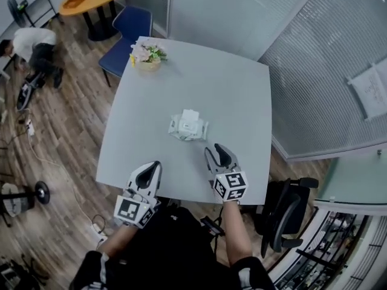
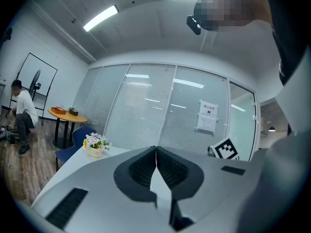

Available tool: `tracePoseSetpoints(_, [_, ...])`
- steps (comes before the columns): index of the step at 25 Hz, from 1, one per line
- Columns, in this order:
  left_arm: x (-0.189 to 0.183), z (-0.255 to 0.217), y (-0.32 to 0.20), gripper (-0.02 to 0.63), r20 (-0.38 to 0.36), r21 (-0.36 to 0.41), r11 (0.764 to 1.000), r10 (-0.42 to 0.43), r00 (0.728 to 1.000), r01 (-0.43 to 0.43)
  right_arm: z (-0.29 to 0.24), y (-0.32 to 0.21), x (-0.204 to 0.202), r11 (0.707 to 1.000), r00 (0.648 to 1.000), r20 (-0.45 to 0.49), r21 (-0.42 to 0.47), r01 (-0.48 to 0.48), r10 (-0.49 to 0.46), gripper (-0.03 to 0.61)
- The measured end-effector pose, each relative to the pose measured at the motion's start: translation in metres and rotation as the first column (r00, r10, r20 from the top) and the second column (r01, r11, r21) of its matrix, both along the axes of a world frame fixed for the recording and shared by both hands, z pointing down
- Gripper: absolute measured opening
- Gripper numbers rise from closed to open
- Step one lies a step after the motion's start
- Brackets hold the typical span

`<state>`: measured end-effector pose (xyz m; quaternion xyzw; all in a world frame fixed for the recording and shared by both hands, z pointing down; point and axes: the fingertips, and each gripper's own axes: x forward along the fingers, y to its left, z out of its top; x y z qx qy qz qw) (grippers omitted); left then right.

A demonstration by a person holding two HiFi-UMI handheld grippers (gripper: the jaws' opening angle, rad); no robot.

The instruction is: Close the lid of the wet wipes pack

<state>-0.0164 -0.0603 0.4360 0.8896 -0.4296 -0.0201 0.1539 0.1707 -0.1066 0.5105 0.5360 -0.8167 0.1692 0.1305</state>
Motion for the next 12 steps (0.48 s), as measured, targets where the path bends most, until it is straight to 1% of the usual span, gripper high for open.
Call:
tracePoseSetpoints(4, [0.012,0.012,-0.057,0.021,-0.018,-0.025,0.999,0.022,1.000,-0.023,0.045,-0.073,0.012,0.995,1.000,0.005,-0.097,0.015,-0.015,0.166])
tracePoseSetpoints(7, [0.022,0.025,-0.091,0.022,-0.016,-0.051,0.998,0.044,0.999,-0.045,0.087,-0.118,0.019,0.984,0.999,0.022,-0.176,0.032,-0.028,0.170])
tracePoseSetpoints(10, [0.030,0.041,-0.113,0.023,-0.014,-0.079,0.995,0.064,0.998,-0.065,0.127,-0.151,0.021,0.964,0.997,0.045,-0.257,0.076,-0.066,0.175])
tracePoseSetpoints(12, [0.035,0.050,-0.127,0.023,-0.018,-0.109,0.991,0.073,0.997,-0.075,0.155,-0.170,0.021,0.941,0.993,0.052,-0.316,0.120,-0.110,0.181])
